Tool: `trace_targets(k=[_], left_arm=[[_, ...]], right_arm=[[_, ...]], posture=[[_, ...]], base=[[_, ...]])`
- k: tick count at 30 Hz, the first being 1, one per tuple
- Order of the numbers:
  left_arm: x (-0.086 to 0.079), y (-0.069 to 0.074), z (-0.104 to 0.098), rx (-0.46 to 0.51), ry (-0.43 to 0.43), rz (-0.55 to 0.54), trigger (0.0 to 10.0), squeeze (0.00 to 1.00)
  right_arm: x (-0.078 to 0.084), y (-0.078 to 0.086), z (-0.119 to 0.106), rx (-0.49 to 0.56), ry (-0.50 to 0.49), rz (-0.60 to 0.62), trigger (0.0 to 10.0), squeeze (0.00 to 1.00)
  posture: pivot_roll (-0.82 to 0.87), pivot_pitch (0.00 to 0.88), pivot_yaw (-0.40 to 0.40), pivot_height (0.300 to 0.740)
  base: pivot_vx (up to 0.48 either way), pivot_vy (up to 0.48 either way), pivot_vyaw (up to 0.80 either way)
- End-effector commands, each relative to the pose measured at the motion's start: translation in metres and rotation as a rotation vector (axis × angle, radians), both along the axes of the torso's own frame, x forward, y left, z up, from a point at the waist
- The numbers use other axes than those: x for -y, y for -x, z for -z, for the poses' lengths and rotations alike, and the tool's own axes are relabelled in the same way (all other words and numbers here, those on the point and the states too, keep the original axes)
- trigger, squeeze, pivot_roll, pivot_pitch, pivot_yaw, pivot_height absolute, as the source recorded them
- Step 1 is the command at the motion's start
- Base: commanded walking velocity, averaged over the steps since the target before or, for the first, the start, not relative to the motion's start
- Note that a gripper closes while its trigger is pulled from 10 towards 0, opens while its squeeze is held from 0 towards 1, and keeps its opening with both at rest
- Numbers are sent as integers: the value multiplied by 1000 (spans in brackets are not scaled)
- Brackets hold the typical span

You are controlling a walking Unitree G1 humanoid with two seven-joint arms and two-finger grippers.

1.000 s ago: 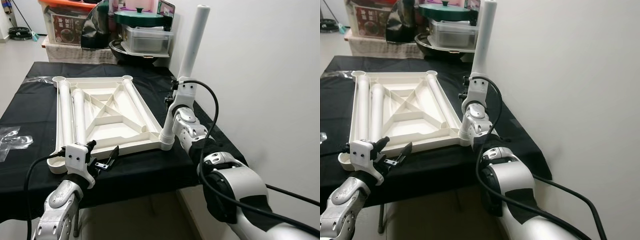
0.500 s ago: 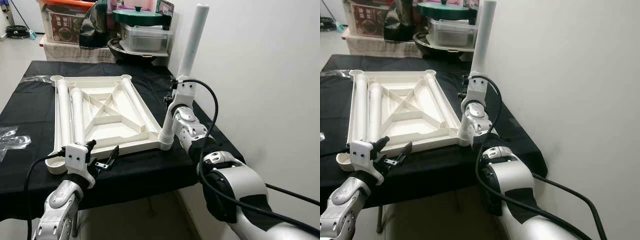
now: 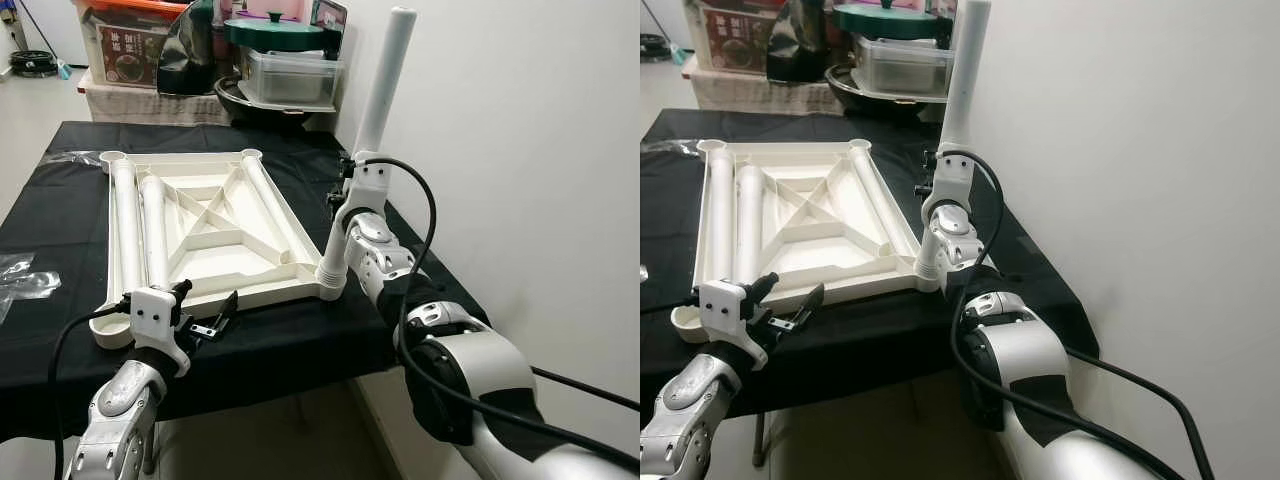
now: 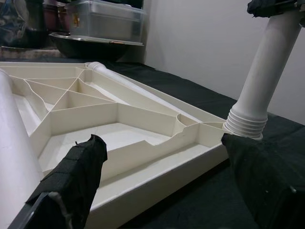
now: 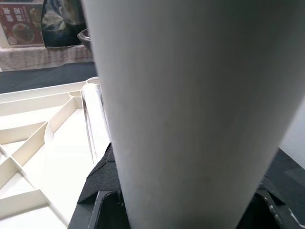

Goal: Building children table

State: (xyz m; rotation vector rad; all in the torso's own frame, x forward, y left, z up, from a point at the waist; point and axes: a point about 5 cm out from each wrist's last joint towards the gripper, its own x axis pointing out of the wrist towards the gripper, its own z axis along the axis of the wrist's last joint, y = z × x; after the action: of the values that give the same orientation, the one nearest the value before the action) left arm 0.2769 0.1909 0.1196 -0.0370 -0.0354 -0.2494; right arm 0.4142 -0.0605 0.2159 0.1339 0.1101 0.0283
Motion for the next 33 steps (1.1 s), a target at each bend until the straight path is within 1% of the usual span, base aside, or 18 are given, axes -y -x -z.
trace_targets(k=[1,18,19,20,21,22,23,24,25,28,29,32,33], left_arm=[[5,1,8,-36,-3,13,10000,0],[5,0,8,-34,-8,18,10000,0],[5,0,8,-34,-8,18,10000,0],[5,0,8,-34,-8,18,10000,0],[5,-1,8,-34,-8,18,10000,0],[5,-1,8,-34,-8,18,10000,0],[5,-1,8,-34,-8,18,10000,0],[5,-1,8,-35,-9,20,10000,0],[5,-1,8,-35,-9,21,10000,0],[5,-1,8,-35,-9,22,10000,0],[5,-1,8,-35,-10,22,10000,0],[4,-1,8,-34,-11,21,10000,0],[4,-1,8,-34,-11,21,10000,0]], right_arm=[[-14,12,41,-188,7,-70,10000,0],[-15,10,34,-161,-1,-76,10000,0],[-15,10,34,-157,-1,-77,10000,243],[-15,10,34,-157,-1,-77,10000,243],[-15,10,33,-156,-2,-77,10000,451],[-15,10,33,-156,-2,-77,10000,451],[-15,10,33,-153,-2,-78,10000,573],[-14,9,32,-148,-3,-77,10000,855],[-14,9,30,-144,-4,-77,10000,961],[-14,8,28,-135,-3,-75,10000,961],[-13,7,25,-120,-9,-72,10000,1000],[-13,4,13,-71,-28,-72,10000,1000],[-13,4,13,-71,-28,-72,10000,1000]], posture=[[120,0,-188,740],[123,0,-185,740],[123,0,-185,740],[123,0,-185,740],[123,0,-185,740],[123,0,-185,740],[123,0,-185,740],[123,0,-185,740],[122,0,-184,740],[122,0,-184,740],[122,0,-184,740],[123,0,-182,740],[123,0,-182,740]], base=[[0,0,0],[0,0,0],[0,0,0],[0,0,0],[0,0,0],[0,0,0],[0,0,0],[0,0,0],[0,0,0],[0,0,0],[0,0,0],[0,0,0],[0,0,0]])
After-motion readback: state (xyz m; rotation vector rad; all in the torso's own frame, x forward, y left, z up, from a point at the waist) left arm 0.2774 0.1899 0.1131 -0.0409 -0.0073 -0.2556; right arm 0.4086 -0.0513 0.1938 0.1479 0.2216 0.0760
